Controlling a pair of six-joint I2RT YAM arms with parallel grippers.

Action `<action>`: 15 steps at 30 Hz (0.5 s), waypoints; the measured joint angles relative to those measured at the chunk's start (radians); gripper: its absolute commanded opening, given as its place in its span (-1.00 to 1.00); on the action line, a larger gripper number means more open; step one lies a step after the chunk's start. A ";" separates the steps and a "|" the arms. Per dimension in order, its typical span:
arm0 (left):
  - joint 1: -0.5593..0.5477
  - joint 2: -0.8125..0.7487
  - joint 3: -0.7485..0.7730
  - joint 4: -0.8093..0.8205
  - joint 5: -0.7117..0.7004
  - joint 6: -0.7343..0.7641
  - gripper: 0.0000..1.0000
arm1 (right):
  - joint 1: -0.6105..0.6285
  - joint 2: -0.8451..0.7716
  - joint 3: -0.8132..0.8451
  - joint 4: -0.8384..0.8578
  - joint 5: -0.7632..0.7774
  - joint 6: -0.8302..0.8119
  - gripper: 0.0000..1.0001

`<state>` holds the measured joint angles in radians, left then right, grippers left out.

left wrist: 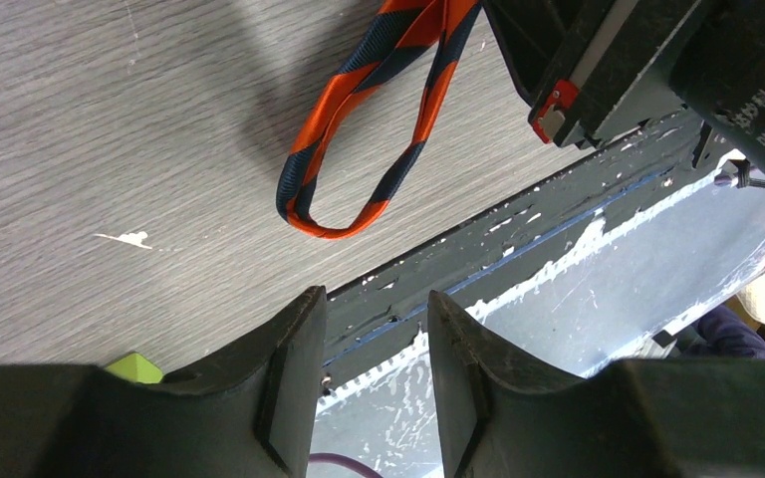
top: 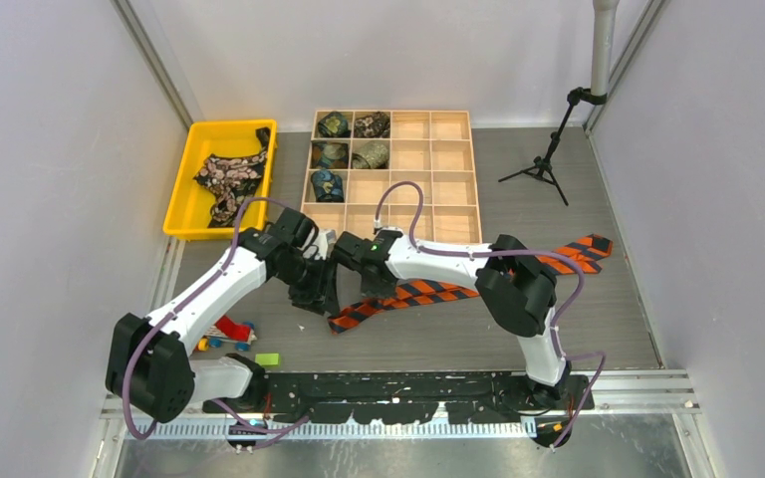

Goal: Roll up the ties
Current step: Flatten out the tie at the center of the board.

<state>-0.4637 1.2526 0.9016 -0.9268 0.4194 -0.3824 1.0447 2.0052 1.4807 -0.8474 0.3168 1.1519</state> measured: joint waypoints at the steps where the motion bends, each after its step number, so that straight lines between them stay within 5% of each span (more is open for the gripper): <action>1: 0.000 0.000 0.000 0.000 -0.003 -0.004 -0.13 | 0.000 0.001 0.004 0.000 -0.001 -0.001 -0.82; 15: -0.020 -0.015 -0.022 0.042 -0.027 -0.068 -0.17 | -0.004 0.021 0.021 0.002 -0.039 -0.017 -0.40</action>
<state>-0.4839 1.2373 0.8799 -0.8848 0.3923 -0.4507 1.0409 2.0258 1.5017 -0.8459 0.2779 1.1347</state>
